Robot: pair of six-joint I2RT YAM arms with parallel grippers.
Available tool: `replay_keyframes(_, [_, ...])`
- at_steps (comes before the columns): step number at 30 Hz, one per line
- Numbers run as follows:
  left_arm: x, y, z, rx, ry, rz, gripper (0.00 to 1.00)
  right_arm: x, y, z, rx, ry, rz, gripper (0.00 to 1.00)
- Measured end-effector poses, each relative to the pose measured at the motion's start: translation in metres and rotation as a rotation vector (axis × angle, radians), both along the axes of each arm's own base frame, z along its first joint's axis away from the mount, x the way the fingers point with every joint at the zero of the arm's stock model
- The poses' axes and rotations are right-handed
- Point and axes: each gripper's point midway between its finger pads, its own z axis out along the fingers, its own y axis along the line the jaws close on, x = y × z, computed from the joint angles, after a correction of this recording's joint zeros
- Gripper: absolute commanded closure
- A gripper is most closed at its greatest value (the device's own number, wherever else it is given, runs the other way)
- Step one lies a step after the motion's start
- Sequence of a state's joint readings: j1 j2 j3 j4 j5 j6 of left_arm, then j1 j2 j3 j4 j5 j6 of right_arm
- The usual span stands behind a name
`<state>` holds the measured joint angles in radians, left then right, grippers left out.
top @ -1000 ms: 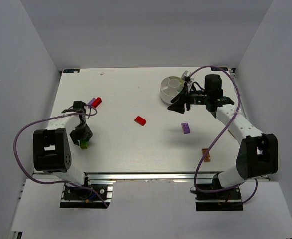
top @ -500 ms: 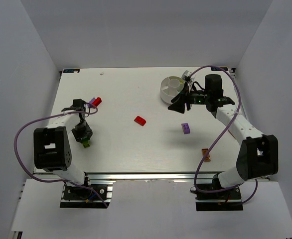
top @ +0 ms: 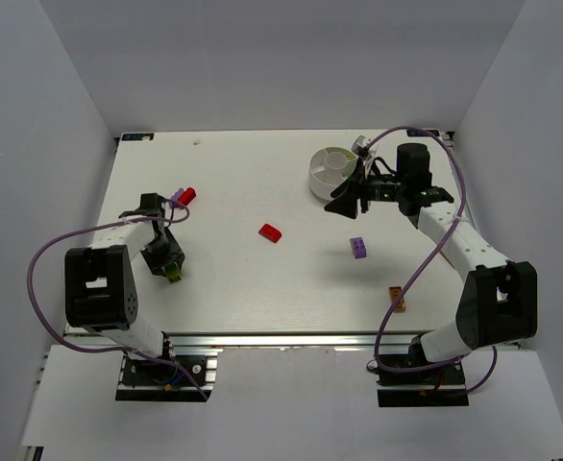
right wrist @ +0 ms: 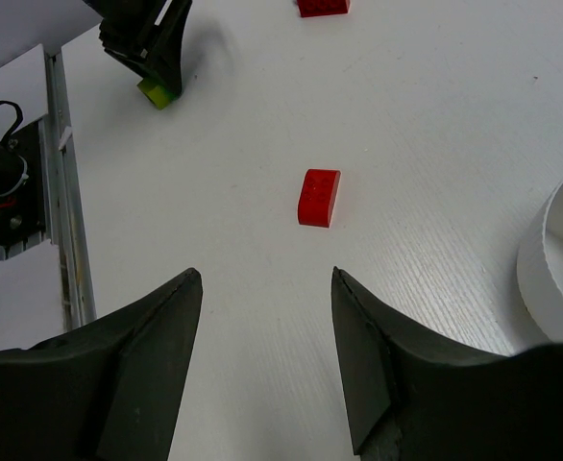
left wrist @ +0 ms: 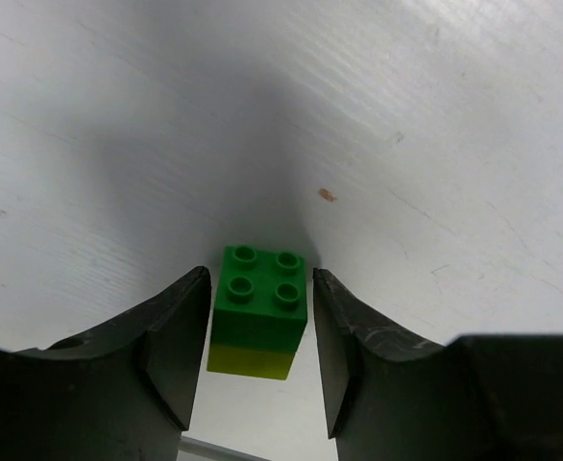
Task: Sort the legos into containers by color
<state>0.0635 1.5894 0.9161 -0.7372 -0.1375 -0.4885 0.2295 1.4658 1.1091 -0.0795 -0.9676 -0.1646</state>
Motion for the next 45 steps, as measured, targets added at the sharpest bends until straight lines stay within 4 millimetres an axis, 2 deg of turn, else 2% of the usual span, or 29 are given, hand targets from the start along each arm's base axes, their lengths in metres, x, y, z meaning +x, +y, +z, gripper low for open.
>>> replay_keyframes(6, [-0.007, -0.007, -0.006, -0.038, 0.014, 0.002, 0.41, 0.0, 0.0, 0.0, 0.0, 0.0, 0.0, 0.38])
replay_keyframes(11, [-0.003, -0.009, -0.006, -0.05, 0.0, 0.001, 0.54, 0.0, 0.0, 0.0, 0.0, 0.0, 0.0, 0.38])
replay_keyframes(13, [-0.002, -0.009, -0.006, -0.049, -0.005, -0.001, 0.56, 0.0, 0.0, 0.0, 0.0, 0.0, 0.0, 0.38])
replay_keyframes(17, [-0.001, -0.009, -0.006, -0.047, -0.007, -0.002, 0.73, 0.0, 0.0, 0.0, 0.0, 0.001, 0.0, 0.38])
replay_keyframes(18, [-0.001, -0.009, -0.006, -0.048, -0.009, -0.003, 0.81, 0.0, 0.0, 0.0, 0.0, 0.001, 0.001, 0.38])
replay_keyframes(20, [0.0, -0.01, -0.006, -0.053, -0.013, -0.004, 0.87, -0.001, 0.0, 0.0, 0.001, 0.002, 0.004, 0.38])
replay_keyframes(21, [0.002, -0.012, -0.005, -0.066, -0.02, -0.006, 0.95, -0.002, 0.001, 0.0, 0.002, 0.003, 0.008, 0.38])
replay_keyframes(23, [0.007, -0.02, -0.003, -0.108, -0.046, -0.004, 0.97, -0.005, 0.004, -0.001, 0.001, 0.01, 0.019, 0.38])
replay_keyframes(27, [0.03, -0.049, 0.02, -0.261, -0.188, 0.018, 0.98, -0.028, 0.026, -0.006, -0.001, 0.064, 0.084, 0.38])
replay_keyframes(30, [0.048, -0.084, 0.053, -0.376, -0.332, 0.012, 0.99, -0.055, 0.05, -0.01, 0.01, 0.167, 0.132, 0.32])
replay_keyframes(31, [0.054, -0.098, 0.067, -0.417, -0.38, -0.001, 1.0, -0.063, 0.058, -0.011, 0.012, 0.206, 0.137, 0.25])
replay_keyframes(34, [0.064, -0.14, 0.104, -0.524, -0.499, -0.015, 1.0, -0.075, 0.079, -0.011, 0.005, 0.302, 0.097, 0.18])
replay_keyframes(36, [0.065, -0.165, 0.119, -0.586, -0.521, -0.01, 1.0, -0.076, 0.09, -0.009, -0.002, 0.342, 0.044, 0.16])
replay_keyframes(39, [0.066, -0.197, 0.131, -0.655, -0.51, 0.017, 1.0, -0.07, 0.106, 0.0, 0.002, 0.367, -0.024, 0.16])
replay_keyframes(42, [0.07, -0.216, 0.14, -0.695, -0.497, 0.051, 1.0, -0.059, 0.117, 0.008, 0.024, 0.357, -0.092, 0.18])
replay_keyframes(45, [0.075, -0.229, 0.152, -0.729, -0.502, 0.081, 1.0, -0.049, 0.121, 0.003, 0.024, 0.362, -0.156, 0.2])
